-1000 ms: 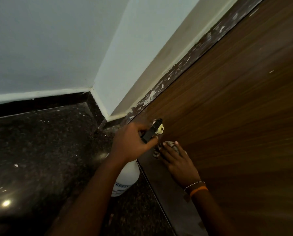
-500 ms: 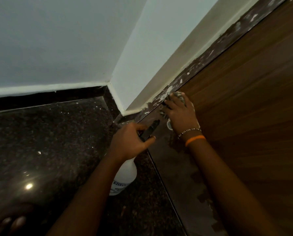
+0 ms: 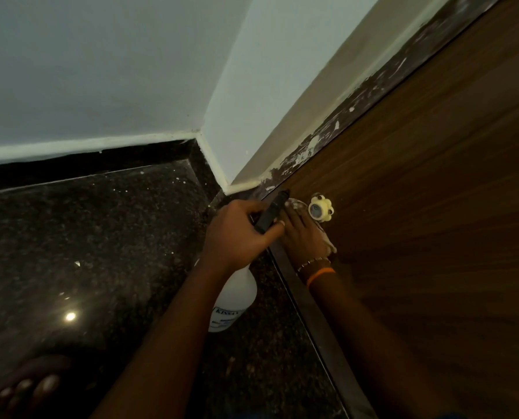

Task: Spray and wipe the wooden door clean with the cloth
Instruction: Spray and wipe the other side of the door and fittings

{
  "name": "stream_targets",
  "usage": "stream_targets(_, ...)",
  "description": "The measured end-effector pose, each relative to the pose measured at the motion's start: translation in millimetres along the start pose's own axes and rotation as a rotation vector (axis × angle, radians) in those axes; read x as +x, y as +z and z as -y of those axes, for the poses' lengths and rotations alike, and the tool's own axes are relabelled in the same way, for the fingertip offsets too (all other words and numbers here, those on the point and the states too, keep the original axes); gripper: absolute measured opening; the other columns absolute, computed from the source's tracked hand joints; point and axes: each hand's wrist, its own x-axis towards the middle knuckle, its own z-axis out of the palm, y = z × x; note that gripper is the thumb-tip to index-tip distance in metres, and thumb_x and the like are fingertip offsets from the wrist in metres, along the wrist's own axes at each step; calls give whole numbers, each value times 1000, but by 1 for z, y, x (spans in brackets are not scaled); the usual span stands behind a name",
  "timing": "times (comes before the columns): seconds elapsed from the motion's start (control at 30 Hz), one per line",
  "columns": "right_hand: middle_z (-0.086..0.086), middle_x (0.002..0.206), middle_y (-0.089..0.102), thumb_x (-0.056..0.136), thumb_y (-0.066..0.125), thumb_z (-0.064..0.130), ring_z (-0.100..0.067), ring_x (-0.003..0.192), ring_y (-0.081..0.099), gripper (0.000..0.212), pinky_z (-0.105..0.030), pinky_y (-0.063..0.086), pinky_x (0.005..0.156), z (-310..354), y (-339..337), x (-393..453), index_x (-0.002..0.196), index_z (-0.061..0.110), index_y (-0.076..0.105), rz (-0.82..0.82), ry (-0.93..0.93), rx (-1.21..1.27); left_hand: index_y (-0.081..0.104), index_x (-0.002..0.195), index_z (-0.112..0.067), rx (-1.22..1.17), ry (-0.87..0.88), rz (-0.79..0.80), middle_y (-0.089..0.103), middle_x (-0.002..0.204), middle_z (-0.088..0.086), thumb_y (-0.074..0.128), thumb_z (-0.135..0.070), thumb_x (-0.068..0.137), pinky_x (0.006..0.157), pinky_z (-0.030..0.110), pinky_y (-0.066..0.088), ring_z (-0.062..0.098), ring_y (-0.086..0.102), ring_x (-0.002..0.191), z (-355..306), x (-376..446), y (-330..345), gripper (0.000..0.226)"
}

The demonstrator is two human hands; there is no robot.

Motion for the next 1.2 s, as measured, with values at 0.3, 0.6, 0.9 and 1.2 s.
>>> stream_targets(0.3,-16,152,32,92,26,12,-28,140,26,54,-42,-5,119,17,72,-98,143,7,41,-179,168,63,54,57,-44,10,-2,11,53,49,-18,61,-41,70,56,26,40,5,50,51,0,-4,-5,15)
stream_targets(0.6,-18,149,38,96,33,22,-32,138,35,50,-46,17,115,-12,9,5,142,6,42,-239,-147,-269,60,61,-32,43,-4,48,53,50,-13,60,-45,68,51,22,31,3,45,45,-3,-12,-3,15)
stream_targets(0.9,-15,123,64,84,36,12,-32,115,60,45,-41,20,111,-42,37,-78,113,8,70,-393,-88,-74,59,58,-35,53,-17,63,61,59,0,49,-61,58,54,29,40,13,51,51,-1,-18,-3,28)
stream_targets(1.2,-12,131,60,84,42,16,-29,128,45,43,-46,21,105,-78,-13,-66,119,11,66,-606,231,138,53,55,-34,49,-14,66,58,59,14,66,-38,72,54,37,40,30,51,53,-11,-20,6,22)
